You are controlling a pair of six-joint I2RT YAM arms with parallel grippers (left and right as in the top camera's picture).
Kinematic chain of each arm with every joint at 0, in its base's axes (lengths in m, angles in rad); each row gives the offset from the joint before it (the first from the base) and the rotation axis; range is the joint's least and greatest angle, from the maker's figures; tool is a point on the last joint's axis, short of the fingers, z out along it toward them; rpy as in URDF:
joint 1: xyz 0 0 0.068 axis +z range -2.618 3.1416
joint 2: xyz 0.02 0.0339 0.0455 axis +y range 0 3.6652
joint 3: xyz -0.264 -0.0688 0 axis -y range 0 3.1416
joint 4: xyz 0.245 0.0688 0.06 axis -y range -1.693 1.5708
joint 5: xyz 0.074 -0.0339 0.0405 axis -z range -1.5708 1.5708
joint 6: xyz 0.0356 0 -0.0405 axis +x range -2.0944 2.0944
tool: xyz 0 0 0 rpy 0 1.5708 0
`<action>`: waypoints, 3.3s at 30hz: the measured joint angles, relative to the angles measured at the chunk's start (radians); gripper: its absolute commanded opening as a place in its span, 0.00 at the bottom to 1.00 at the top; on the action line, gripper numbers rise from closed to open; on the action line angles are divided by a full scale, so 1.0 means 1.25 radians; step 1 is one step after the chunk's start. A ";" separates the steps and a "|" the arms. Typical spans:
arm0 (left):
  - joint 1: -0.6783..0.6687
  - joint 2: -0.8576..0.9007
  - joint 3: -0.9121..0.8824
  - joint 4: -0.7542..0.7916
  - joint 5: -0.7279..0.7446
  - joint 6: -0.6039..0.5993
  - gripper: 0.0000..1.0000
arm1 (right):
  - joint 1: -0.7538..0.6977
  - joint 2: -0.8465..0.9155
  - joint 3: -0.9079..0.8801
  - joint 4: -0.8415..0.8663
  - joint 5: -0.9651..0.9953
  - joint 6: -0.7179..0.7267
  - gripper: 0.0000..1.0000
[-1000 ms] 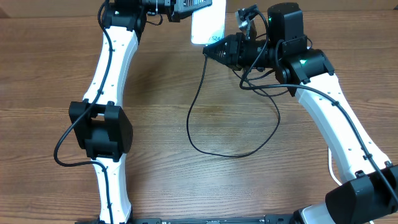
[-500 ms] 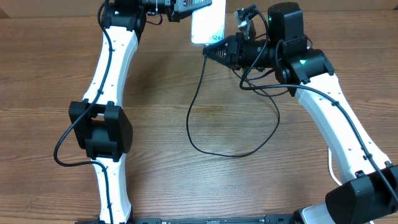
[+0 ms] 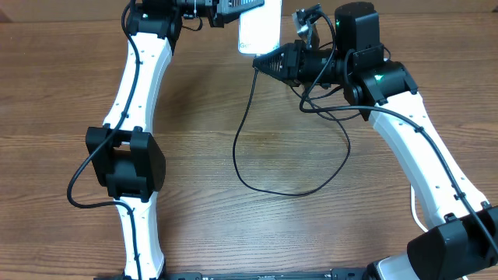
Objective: Plug charger to phone and switch on socket
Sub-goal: 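Open the right gripper and withdraw it from the plugged cable, then lower the phone flat onto the table and open the left gripper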
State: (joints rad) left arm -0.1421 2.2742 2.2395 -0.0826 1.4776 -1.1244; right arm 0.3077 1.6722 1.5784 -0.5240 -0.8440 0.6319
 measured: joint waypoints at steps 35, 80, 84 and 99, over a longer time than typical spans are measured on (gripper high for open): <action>0.021 0.006 0.001 -0.086 0.022 0.099 0.04 | -0.061 0.000 0.000 -0.084 0.130 -0.070 1.00; -0.042 0.219 0.000 -0.802 -0.579 0.782 0.04 | -0.166 0.000 0.001 -0.323 0.494 -0.129 1.00; -0.042 0.220 0.000 -0.808 -0.610 0.792 0.04 | -0.166 0.001 0.001 -0.323 0.496 -0.129 1.00; -0.041 0.253 0.001 -0.820 -0.628 0.797 0.19 | -0.166 0.006 0.001 -0.324 0.499 -0.129 1.00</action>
State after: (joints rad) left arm -0.1928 2.5904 2.2402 -1.1072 0.6930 -0.1284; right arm 0.1005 1.6794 1.5791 -0.9291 -0.2207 0.4702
